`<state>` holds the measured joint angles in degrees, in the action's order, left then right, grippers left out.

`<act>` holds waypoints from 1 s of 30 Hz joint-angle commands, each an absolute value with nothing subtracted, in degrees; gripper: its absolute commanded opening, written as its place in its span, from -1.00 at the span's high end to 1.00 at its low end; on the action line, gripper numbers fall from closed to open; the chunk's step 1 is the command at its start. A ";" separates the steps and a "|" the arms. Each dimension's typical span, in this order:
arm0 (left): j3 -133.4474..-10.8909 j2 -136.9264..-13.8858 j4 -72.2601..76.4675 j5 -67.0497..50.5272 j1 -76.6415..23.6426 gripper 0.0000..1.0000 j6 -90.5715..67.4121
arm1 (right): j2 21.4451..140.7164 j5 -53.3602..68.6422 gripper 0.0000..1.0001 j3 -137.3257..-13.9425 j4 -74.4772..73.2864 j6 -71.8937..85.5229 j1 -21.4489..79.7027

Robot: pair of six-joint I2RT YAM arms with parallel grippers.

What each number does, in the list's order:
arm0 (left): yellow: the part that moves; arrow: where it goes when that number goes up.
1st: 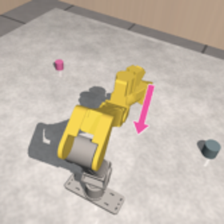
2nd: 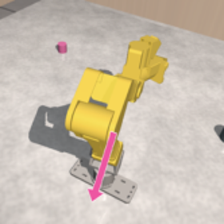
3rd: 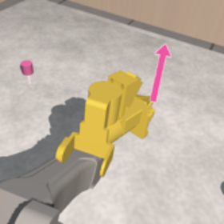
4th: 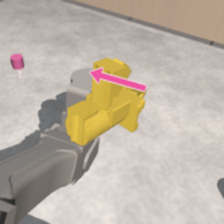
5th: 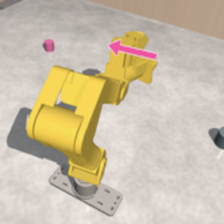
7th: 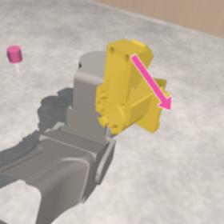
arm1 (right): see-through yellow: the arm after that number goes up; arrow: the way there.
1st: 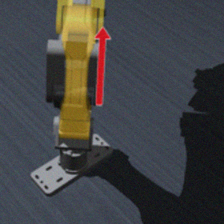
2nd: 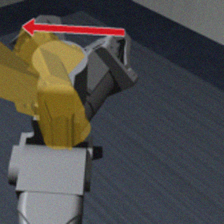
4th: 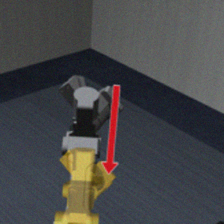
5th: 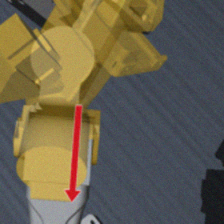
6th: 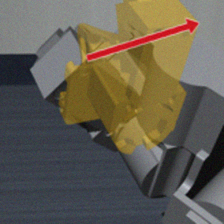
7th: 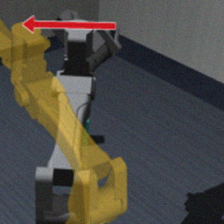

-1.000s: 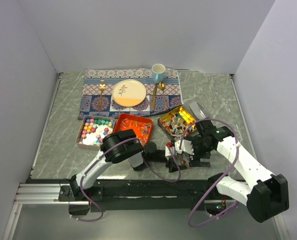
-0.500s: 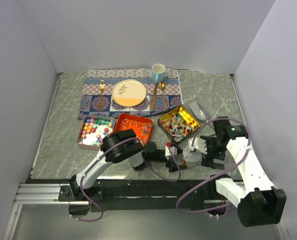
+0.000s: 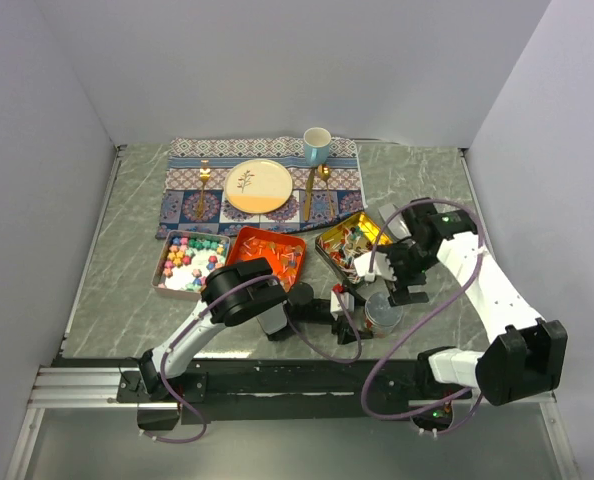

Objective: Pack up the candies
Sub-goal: Screw the bottle lid onto the packing bottle.

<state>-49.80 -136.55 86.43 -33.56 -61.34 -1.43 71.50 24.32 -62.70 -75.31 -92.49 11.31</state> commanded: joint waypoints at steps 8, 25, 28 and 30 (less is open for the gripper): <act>-47.46 -144.23 92.20 -26.89 -58.89 0.98 0.88 | 71.98 28.47 -1.00 -61.52 -82.79 -94.83 21.97; -48.08 -144.75 91.32 -25.40 -57.22 0.98 -3.34 | 71.46 23.56 -1.00 -53.27 -82.79 -91.32 25.14; -48.08 -144.58 91.32 -25.22 -57.13 0.98 -3.60 | 69.88 21.80 -1.00 -50.37 -82.71 -90.10 25.05; -47.99 -144.58 91.32 -25.49 -57.13 0.98 -3.78 | 68.56 20.84 -1.00 -48.43 -82.79 -89.30 24.87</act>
